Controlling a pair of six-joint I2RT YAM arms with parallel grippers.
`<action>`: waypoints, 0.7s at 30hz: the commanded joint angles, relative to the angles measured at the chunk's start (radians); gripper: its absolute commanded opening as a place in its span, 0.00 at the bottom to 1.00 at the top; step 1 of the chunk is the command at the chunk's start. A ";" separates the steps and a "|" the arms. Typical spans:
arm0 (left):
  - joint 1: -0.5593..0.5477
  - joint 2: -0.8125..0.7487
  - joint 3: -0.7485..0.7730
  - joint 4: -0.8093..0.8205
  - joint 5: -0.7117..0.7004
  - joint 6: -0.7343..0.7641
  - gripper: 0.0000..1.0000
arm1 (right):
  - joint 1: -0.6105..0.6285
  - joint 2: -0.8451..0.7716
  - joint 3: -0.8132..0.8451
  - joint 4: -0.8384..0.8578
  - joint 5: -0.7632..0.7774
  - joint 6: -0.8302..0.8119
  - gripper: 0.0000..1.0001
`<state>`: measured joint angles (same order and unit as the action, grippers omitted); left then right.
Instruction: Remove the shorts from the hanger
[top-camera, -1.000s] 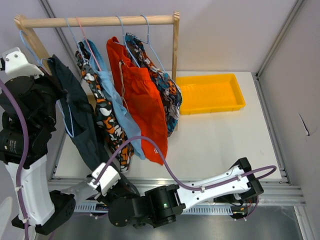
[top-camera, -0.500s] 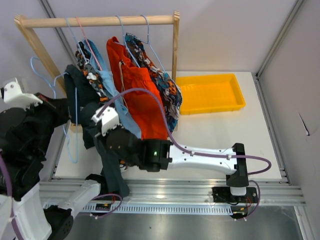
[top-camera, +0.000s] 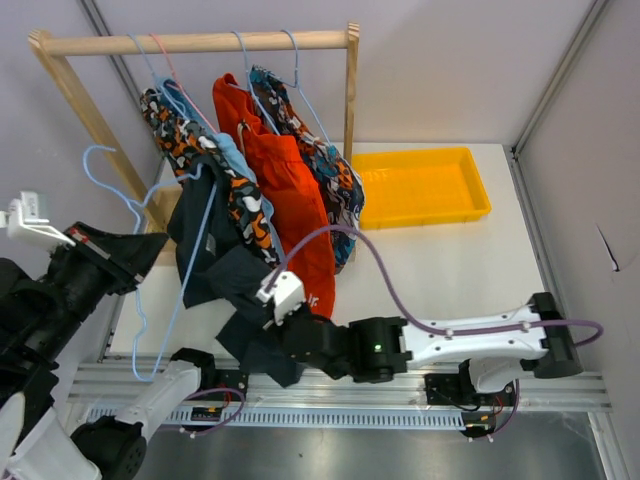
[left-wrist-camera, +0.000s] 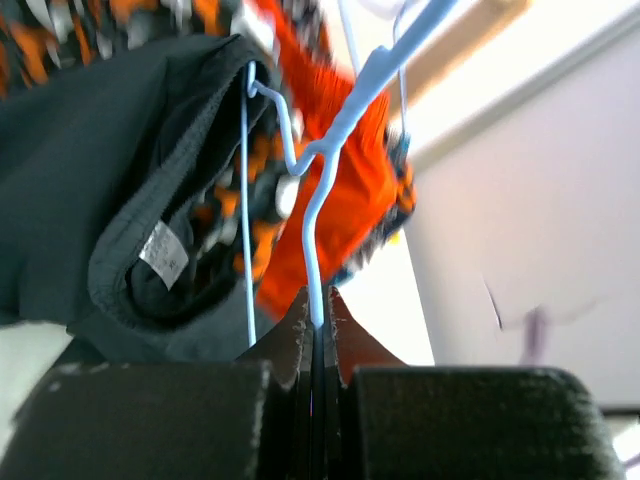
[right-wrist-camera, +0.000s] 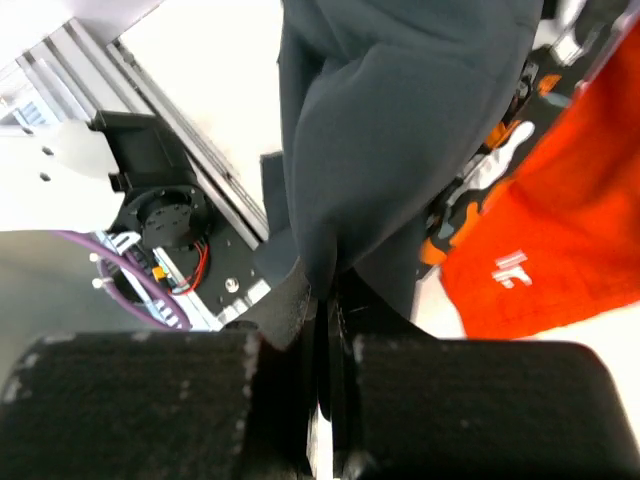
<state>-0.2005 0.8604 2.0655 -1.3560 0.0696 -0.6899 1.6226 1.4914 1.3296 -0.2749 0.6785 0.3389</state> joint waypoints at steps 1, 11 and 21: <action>0.001 -0.035 -0.088 -0.110 0.128 -0.051 0.00 | 0.008 -0.149 -0.010 0.014 0.136 0.049 0.00; 0.001 -0.273 -0.620 -0.088 0.165 -0.017 0.00 | -0.190 -0.208 0.051 0.010 0.070 -0.081 0.00; 0.001 -0.208 -0.470 -0.112 0.305 0.026 0.00 | -0.412 -0.238 -0.068 -0.102 -0.007 0.004 0.00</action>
<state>-0.2005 0.6430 1.5539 -1.3834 0.3302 -0.6891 1.2072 1.3182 1.3197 -0.3397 0.6598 0.2924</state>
